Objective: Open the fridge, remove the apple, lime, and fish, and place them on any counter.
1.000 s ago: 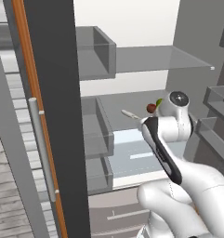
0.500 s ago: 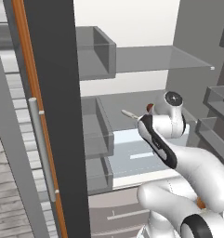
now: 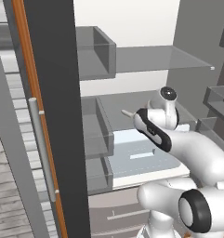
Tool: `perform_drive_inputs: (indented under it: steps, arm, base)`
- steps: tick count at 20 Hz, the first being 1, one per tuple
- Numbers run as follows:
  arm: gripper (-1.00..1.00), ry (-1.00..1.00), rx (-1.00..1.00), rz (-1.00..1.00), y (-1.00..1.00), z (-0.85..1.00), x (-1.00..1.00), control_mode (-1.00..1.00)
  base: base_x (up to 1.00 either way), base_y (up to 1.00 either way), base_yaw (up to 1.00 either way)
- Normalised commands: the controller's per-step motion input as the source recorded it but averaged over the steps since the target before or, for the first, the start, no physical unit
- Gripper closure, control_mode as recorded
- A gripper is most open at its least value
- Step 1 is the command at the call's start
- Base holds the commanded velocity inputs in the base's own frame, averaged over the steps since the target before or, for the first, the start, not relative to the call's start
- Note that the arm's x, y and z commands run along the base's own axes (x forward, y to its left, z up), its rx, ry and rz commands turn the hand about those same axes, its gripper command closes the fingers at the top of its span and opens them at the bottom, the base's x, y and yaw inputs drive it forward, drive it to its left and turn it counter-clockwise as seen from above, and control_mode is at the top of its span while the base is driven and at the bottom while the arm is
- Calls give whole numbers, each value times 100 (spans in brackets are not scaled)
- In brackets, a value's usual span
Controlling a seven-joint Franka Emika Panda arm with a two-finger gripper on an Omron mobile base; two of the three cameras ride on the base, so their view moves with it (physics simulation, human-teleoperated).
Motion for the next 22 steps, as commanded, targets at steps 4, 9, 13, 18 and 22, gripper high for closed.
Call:
perform_drive_inputs:
  steps: [4,9,13,18,22]
  arm:
    - [-100,0,0,0,9,-1,26,-100]
    - [-100,0,0,0,0,-4,28,-100]
    - [-100,0,0,0,8,-14,25,-100]
    - [-100,0,0,0,9,-15,30,-100]
    - [-100,0,0,0,0,-18,41,-100]
  base:
    - [0,0,0]
    - [0,0,0]
    - [0,0,0]
    - [0,0,0]
    - [0,0,0]
